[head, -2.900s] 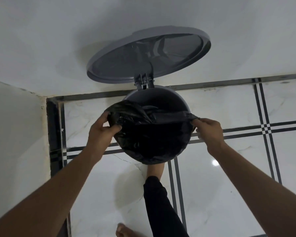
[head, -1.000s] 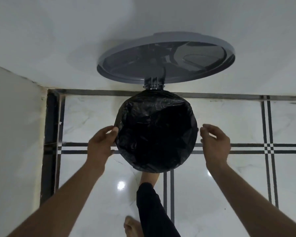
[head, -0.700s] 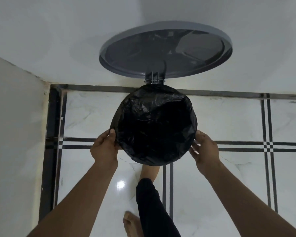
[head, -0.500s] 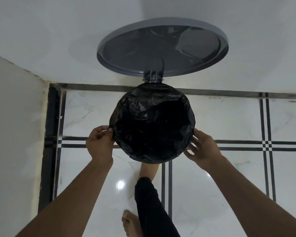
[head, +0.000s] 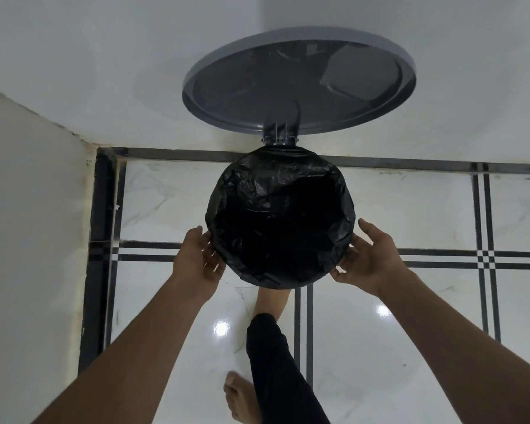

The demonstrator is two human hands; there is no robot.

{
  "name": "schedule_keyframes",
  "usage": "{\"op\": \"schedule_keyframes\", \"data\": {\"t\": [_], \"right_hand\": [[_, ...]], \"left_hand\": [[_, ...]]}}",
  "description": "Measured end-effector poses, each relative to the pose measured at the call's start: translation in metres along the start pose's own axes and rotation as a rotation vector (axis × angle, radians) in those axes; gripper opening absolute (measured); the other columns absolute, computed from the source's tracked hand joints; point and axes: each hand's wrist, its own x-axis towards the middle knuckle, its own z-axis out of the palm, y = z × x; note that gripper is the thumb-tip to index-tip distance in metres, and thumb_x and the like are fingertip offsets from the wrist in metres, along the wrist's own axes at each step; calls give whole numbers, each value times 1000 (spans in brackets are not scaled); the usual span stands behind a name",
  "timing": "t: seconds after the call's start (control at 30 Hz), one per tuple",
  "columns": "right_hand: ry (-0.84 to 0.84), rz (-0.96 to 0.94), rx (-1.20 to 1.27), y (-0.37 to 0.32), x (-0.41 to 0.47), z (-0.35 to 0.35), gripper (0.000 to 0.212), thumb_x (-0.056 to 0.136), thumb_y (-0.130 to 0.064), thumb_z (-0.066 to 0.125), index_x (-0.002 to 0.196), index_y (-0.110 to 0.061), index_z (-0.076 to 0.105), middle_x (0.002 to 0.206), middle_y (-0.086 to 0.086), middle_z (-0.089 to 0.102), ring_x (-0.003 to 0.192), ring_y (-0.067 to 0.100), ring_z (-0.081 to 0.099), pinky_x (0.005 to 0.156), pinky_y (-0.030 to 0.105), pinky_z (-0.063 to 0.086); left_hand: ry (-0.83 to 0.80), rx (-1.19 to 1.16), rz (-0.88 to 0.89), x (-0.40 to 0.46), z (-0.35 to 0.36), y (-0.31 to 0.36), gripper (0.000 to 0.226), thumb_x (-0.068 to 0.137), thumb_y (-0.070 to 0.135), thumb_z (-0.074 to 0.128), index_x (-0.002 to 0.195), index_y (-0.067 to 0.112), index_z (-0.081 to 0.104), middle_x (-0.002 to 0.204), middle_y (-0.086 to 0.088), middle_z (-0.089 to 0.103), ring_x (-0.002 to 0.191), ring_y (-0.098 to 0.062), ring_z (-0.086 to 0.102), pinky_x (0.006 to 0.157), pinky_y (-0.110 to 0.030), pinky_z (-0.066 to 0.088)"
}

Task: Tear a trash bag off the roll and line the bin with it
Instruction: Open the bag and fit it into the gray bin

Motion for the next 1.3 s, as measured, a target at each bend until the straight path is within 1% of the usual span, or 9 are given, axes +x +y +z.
{"op": "schedule_keyframes", "data": {"t": [0.1, 0.33, 0.47, 0.53, 0.6, 0.77, 0.9, 1.13, 1.3], "right_hand": [[23, 18, 24, 1, 2, 1, 39, 94, -51, 59, 99, -14, 72, 98, 4, 66, 100, 25, 60, 97, 52, 46], [142, -36, -80, 4, -4, 4, 31, 97, -44, 57, 97, -15, 69, 89, 2, 69, 92, 22, 64, 89, 42, 49], [661, -747, -539, 21, -23, 22, 11, 93, -27, 58, 91, -22, 67, 97, -4, 70, 98, 24, 67, 84, 30, 46], [479, -1126, -765, 38, -29, 43, 15, 90, -18, 62, 98, -22, 73, 97, -2, 73, 93, 20, 70, 82, 27, 50], [194, -1230, -1114, 55, -14, 68, 21, 87, -15, 66, 104, -19, 79, 101, 2, 75, 91, 19, 71, 87, 25, 53], [13, -537, -2035, 57, 79, 126, 56, 98, -38, 52, 151, -19, 52, 150, 17, 54, 138, 39, 50, 115, 41, 43], [15, -148, -2202, 39, 160, 129, 59, 108, -43, 41, 160, -15, 39, 166, 15, 36, 150, 35, 39, 123, 43, 32], [100, 5, -2316, 42, 230, 114, 61, 109, -38, 44, 163, -13, 32, 169, 14, 32, 150, 35, 38, 122, 46, 35], [87, -231, -2424, 46, 201, 122, 43, 109, -21, 40, 145, -6, 57, 154, 18, 53, 139, 34, 53, 115, 43, 44]], "left_hand": [[-51, -40, -71, -4, 5, 4, 31, 97, 42, 62, 110, 16, 72, 104, -6, 63, 90, -21, 65, 83, -36, 61], [-94, 24, -29, -7, 11, 10, 32, 102, 41, 55, 104, 13, 70, 95, -6, 72, 77, -20, 73, 71, -34, 59], [-71, 60, -69, -11, 8, 9, 35, 99, 49, 53, 102, 19, 71, 95, 0, 68, 85, -18, 63, 76, -35, 51], [-79, 42, -72, -14, 9, 7, 36, 99, 50, 53, 104, 19, 70, 92, 1, 69, 83, -17, 63, 74, -34, 49], [-79, 35, -58, -15, 10, 6, 37, 99, 50, 52, 104, 17, 69, 88, 2, 69, 81, -17, 63, 72, -33, 48], [-97, 23, -31, -8, 12, 8, 38, 98, 49, 53, 102, 16, 71, 88, 1, 70, 87, -19, 63, 82, -33, 48], [-128, -14, -40, 3, 5, 6, 36, 97, 46, 55, 105, 15, 70, 91, -1, 69, 88, -20, 64, 78, -35, 49], [-177, -50, -30, 21, -3, 16, 32, 95, 43, 57, 101, 13, 67, 82, -1, 64, 83, -20, 58, 78, -35, 48], [-164, -6, 0, 14, -3, 16, 28, 93, 42, 64, 102, 17, 71, 93, -1, 68, 88, -19, 63, 80, -34, 51]]}}
